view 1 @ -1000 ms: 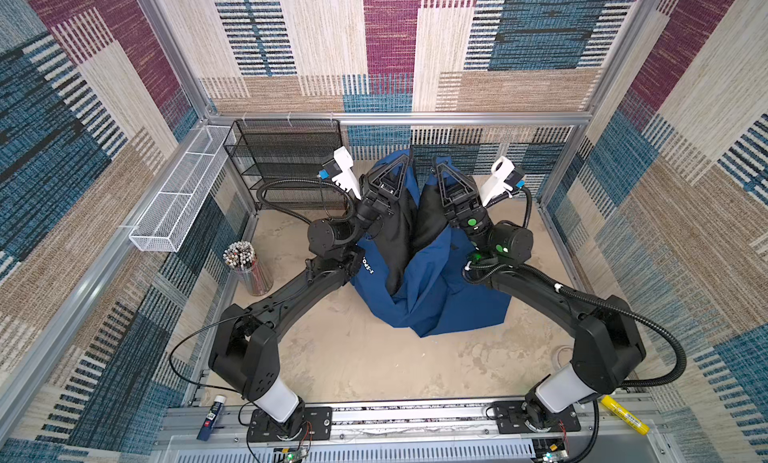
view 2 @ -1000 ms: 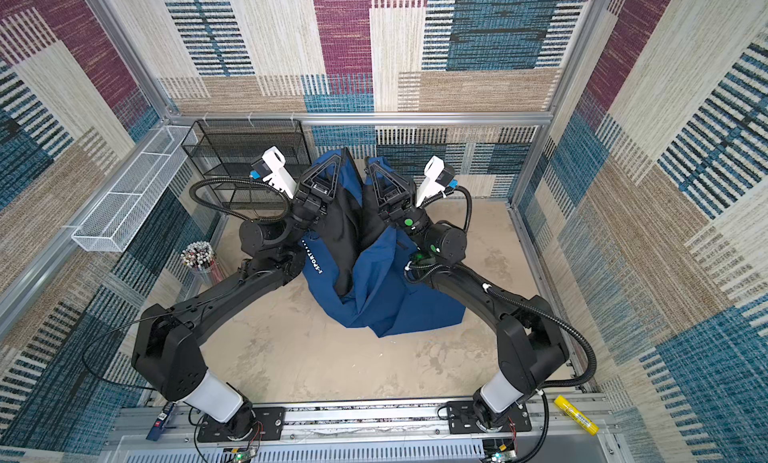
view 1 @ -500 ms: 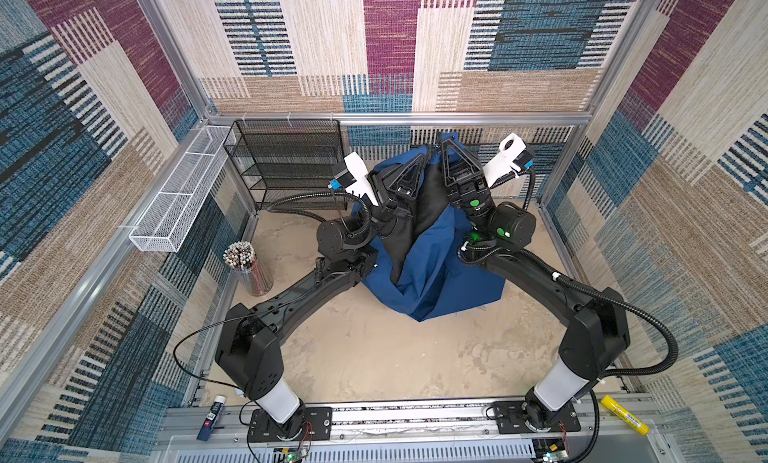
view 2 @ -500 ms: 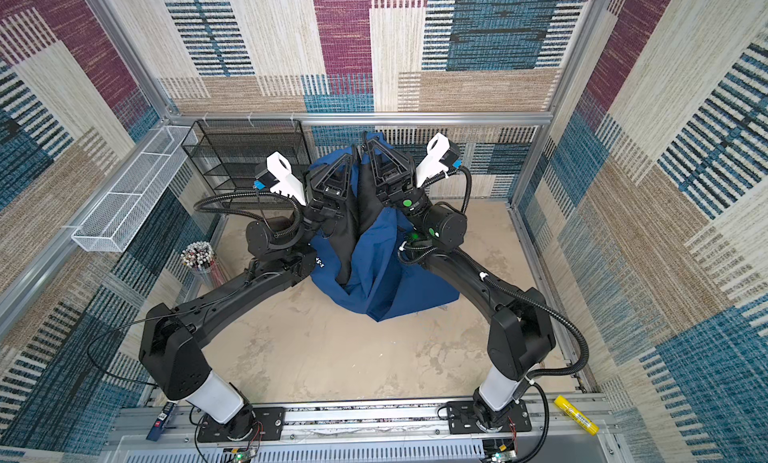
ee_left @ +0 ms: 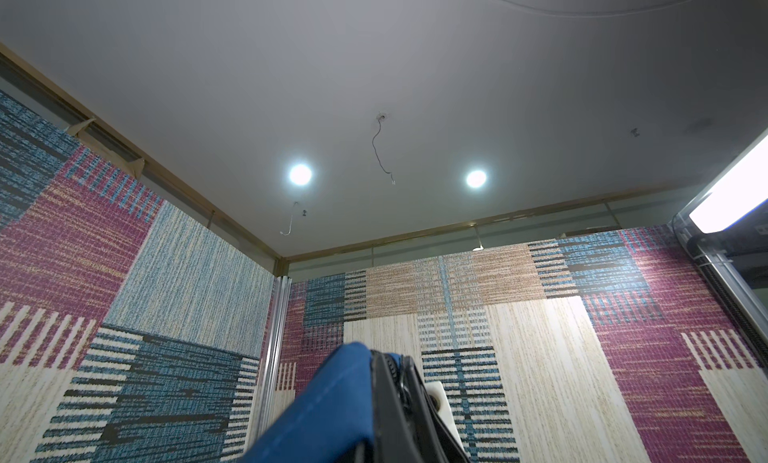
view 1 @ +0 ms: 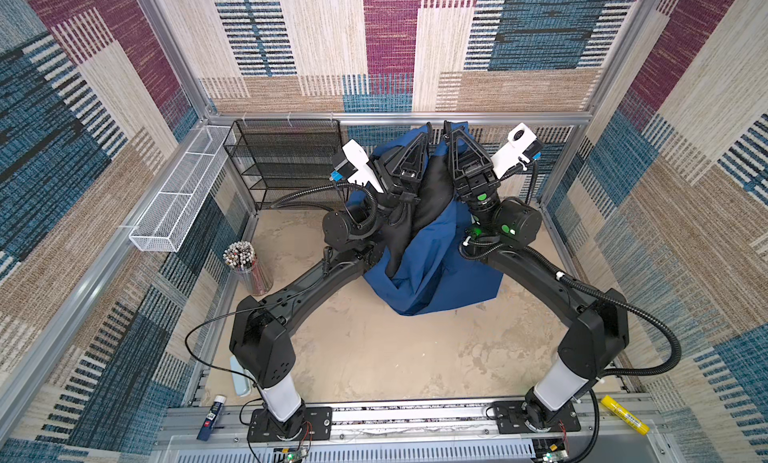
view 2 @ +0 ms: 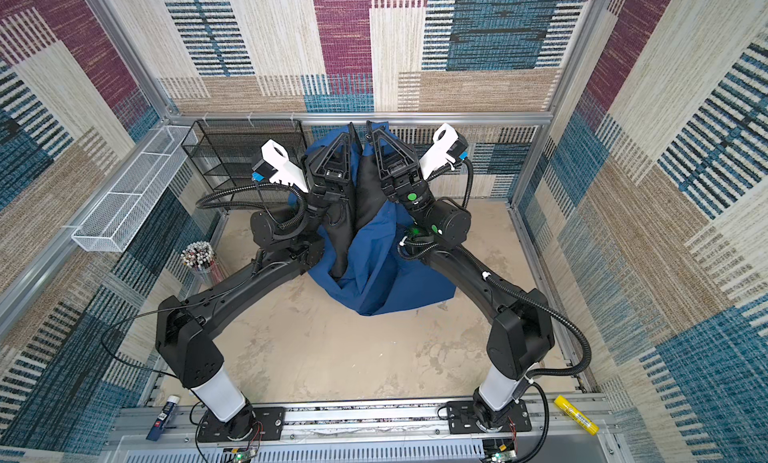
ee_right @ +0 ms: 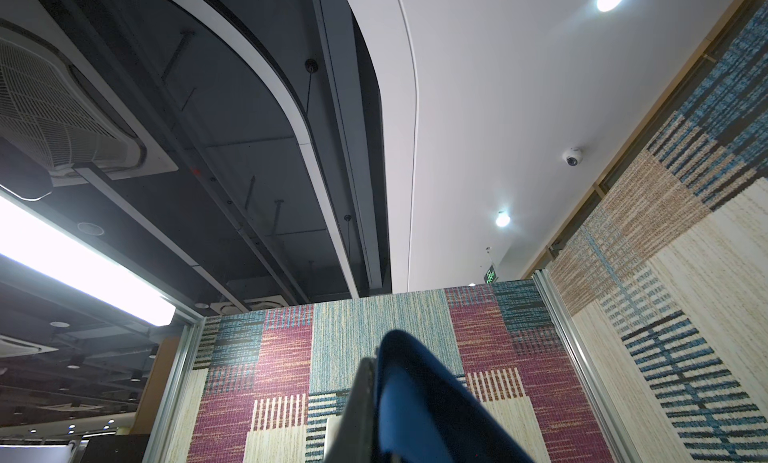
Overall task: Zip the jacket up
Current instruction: 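Lift both grippers, raising the jacket edges upright again, then hold the raised blue jacket edges close together with both grippers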
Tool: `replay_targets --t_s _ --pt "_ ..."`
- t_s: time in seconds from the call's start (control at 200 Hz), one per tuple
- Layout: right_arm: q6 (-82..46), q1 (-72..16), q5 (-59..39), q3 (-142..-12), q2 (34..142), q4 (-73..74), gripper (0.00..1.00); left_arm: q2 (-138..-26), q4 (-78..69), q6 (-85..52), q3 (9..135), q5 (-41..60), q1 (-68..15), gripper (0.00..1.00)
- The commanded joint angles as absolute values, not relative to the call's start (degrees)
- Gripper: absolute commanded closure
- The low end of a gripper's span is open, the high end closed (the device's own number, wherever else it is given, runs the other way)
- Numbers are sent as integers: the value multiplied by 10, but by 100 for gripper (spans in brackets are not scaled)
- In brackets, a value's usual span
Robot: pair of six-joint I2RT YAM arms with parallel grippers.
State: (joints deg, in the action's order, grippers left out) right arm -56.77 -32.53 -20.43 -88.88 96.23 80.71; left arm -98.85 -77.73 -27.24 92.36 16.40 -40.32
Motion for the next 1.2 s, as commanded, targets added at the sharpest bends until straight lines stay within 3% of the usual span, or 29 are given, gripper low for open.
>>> replay_targets --t_s 0.0,1.192 --pt "-588 -327 -197 -897 965 1060 100 -992 -808 -262 937 160 -409 100" --pt "-612 -328 -188 -914 965 1061 100 -1050 -808 -235 1027 119 -435 100"
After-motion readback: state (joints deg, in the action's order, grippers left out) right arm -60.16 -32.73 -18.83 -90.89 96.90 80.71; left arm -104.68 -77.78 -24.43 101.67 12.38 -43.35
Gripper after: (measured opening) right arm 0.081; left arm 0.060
